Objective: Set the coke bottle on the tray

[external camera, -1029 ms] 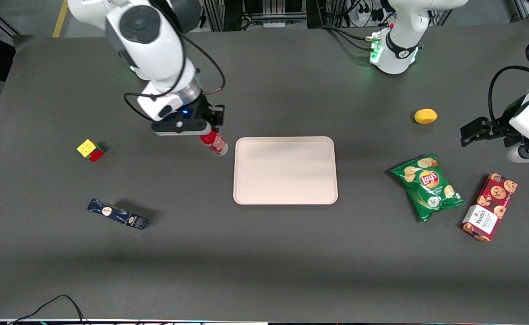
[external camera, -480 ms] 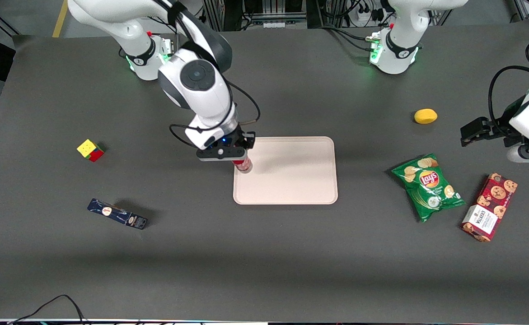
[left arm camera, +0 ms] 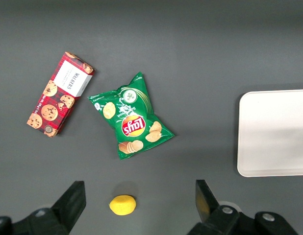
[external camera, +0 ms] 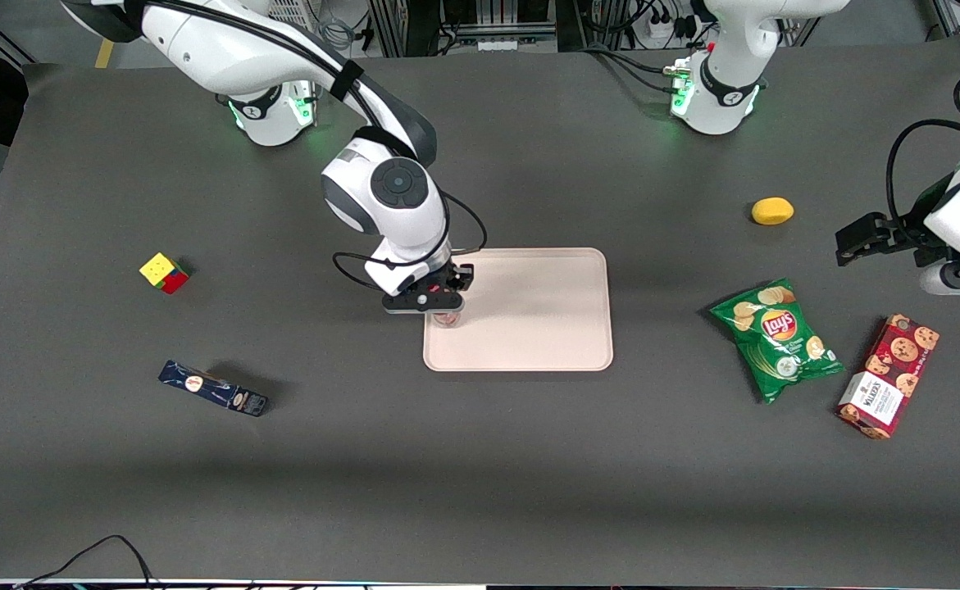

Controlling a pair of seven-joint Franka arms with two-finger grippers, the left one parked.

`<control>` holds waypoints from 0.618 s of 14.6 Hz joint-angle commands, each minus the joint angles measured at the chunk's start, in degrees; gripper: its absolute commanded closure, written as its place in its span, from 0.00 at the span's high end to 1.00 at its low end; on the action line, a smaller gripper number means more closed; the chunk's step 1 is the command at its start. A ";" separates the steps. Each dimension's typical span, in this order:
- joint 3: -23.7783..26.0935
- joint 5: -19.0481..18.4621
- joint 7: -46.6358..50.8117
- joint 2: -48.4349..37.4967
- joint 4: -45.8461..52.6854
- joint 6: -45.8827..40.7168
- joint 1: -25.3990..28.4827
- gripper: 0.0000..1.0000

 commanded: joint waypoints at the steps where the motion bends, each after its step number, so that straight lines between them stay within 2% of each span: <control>1: 0.34 -2.47 2.97 1.01 1.55 0.25 0.85 0.00; 9: 0.26 -4.05 2.88 2.33 1.20 0.43 0.85 0.00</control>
